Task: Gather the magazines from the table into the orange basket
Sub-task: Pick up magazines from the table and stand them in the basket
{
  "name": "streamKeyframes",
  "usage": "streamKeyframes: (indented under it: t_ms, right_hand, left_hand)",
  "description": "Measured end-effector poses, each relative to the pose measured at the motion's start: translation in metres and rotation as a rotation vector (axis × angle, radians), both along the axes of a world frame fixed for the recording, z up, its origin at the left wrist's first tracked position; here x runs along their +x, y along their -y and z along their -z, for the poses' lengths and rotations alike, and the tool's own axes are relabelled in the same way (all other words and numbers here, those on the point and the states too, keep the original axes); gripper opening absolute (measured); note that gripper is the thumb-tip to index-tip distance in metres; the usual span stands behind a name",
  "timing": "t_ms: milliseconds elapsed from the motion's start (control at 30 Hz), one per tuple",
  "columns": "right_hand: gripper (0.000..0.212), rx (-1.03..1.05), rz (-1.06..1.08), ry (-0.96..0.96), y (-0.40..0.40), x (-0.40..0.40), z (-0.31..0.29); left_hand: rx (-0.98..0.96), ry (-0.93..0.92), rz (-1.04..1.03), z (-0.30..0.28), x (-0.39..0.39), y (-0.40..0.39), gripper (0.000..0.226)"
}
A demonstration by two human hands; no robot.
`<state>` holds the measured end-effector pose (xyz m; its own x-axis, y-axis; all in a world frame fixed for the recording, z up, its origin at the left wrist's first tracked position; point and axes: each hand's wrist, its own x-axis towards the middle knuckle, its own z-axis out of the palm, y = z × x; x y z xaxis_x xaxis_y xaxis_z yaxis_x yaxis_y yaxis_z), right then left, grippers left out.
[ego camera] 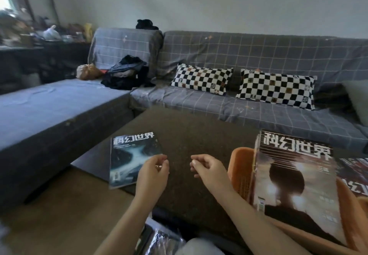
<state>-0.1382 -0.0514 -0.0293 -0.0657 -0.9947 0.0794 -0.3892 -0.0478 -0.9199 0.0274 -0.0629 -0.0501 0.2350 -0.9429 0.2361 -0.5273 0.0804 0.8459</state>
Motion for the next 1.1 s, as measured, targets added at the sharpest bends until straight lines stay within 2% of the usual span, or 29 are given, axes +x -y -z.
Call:
streamKeyframes:
  t_ms: [133, 300, 367, 500, 634, 700, 767, 834, 900, 1000, 1100]
  right_hand:
    - [0.021, 0.125, -0.035, -0.045, 0.032, 0.042, 0.022]
    - [0.043, 0.312, -0.146, -0.13, 0.054, 0.081, 0.048]
    - [0.05, 0.363, -0.175, -0.134, 0.059, 0.089, 0.054]
    - [0.053, 0.387, -0.179, -0.16, 0.067, 0.093, 0.059]
    - [0.058, 0.39, -0.178, -0.2, 0.069, 0.092, 0.059]
    - [0.059, 0.391, -0.163, -0.209, 0.068, 0.088, 0.058]
    - [0.059, 0.412, -0.129, -0.18, 0.064, 0.084, 0.058]
    - [0.059, 0.448, -0.087, -0.158, 0.06, 0.079, 0.058]
    - [0.053, 0.474, -0.056, -0.177, 0.053, 0.071, 0.059]
    - [0.036, 0.513, -0.03, -0.122, 0.04, 0.059, 0.059]
    - [0.047, 0.595, -0.008, 0.032, 0.026, 0.048, 0.053]
  left_hand:
    - [0.103, 0.035, -0.089, 0.026, 0.046, 0.01, 0.026]
    - [0.223, 0.304, -0.283, 0.054, 0.099, 0.021, 0.038]
    - [0.293, 0.288, -0.275, 0.062, 0.11, 0.026, 0.042]
    - [0.288, 0.156, -0.311, 0.067, 0.119, 0.037, 0.051]
    - [0.313, -0.125, -0.271, 0.057, 0.128, 0.045, 0.078]
    - [0.323, -0.175, -0.23, 0.055, 0.127, 0.044, 0.081]
    - [0.35, -0.357, -0.233, 0.049, 0.125, 0.039, 0.081]
    - [0.426, -0.603, -0.166, 0.044, 0.123, 0.032, 0.065]
    - [0.486, -0.747, -0.035, 0.039, 0.118, 0.019, 0.041]
    - [0.447, -0.803, 0.077, 0.032, 0.107, -0.003, 0.028]
    - [0.354, -0.805, 0.156, 0.02, 0.101, -0.022, 0.029]
